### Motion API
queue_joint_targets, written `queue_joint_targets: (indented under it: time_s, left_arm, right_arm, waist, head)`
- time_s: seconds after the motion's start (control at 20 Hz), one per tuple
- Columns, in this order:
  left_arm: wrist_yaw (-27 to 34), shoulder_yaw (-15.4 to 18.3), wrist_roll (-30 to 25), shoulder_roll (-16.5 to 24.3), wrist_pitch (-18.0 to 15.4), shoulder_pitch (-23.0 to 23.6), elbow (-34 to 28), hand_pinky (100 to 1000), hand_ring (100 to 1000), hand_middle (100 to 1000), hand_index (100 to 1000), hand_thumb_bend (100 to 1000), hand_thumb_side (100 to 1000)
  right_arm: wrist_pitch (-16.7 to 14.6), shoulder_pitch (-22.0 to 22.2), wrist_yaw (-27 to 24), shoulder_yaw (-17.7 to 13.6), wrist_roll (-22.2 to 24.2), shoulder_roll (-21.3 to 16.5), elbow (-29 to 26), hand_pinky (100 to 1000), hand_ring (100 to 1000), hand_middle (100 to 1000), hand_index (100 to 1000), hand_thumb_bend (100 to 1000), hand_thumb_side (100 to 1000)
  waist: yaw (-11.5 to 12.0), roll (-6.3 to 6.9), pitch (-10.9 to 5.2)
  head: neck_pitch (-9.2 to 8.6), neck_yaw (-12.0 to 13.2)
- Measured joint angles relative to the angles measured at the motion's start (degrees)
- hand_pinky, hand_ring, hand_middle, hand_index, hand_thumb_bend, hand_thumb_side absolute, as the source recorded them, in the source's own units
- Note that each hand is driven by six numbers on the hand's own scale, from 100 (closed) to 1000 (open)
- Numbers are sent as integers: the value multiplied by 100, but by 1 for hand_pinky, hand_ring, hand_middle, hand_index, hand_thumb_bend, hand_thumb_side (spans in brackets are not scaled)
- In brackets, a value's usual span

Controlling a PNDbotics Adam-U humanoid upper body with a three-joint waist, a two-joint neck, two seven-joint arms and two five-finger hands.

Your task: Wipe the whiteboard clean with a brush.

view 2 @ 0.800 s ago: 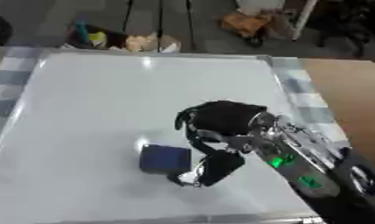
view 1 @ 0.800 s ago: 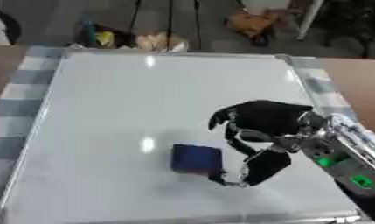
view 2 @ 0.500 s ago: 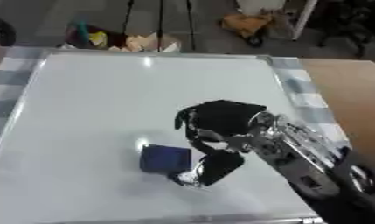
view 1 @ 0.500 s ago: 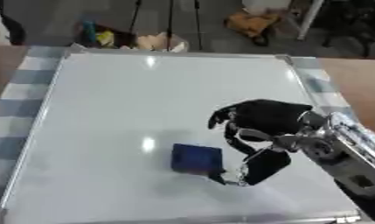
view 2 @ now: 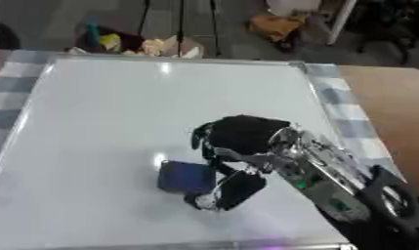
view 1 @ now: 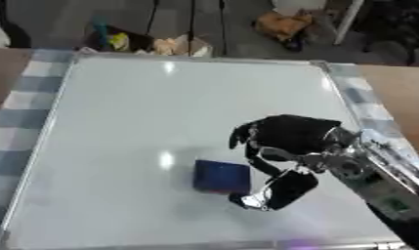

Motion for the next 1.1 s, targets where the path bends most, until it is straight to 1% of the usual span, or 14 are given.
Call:
queue_joint_targets:
  time_s: [0.25, 0.4, 0.7, 0.85, 0.95, 1.1]
  left_arm:
    - [13, -5, -23, -6, -3, 0, 0, 374, 697, 573, 525, 160, 966]
    - [17, -5, -37, -29, -1, 0, 0, 374, 697, 573, 524, 160, 967]
    - [17, -5, -46, -48, 3, 0, 0, 374, 697, 573, 524, 160, 967]
    - [17, -5, -49, -48, 3, 0, 0, 372, 698, 573, 521, 161, 970]
    - [17, -5, -57, -49, 5, 0, 0, 372, 698, 573, 521, 160, 970]
    - [17, -6, -77, -50, 5, 0, 0, 372, 699, 573, 520, 160, 971]
  right_arm:
    - [109, 0, 76, 36, -17, 20, 0, 798, 813, 781, 204, 339, 721]
    - [161, 0, 129, 52, -34, 23, 0, 797, 810, 778, 205, 356, 673]
    - [220, 0, 205, 79, -32, 24, 0, 796, 809, 778, 205, 357, 670]
    - [245, 0, 221, 79, -32, 24, 0, 787, 800, 766, 201, 383, 606]
    - [272, 1, 225, 80, -13, 25, 0, 786, 799, 765, 201, 385, 598]
    - [311, 1, 225, 80, -2, 31, 0, 779, 792, 755, 198, 383, 591]
  waist:
    - [15, 3, 20]
    - [24, 4, 46]
    - [27, 5, 48]
    - [43, 5, 64]
    - [60, 5, 97]
    - [62, 5, 104]
  head:
    - [-3, -10]
    - [-9, -24]
    - [-10, -31]
    - [-15, -47]
    - [-16, -57]
    - [-17, -74]
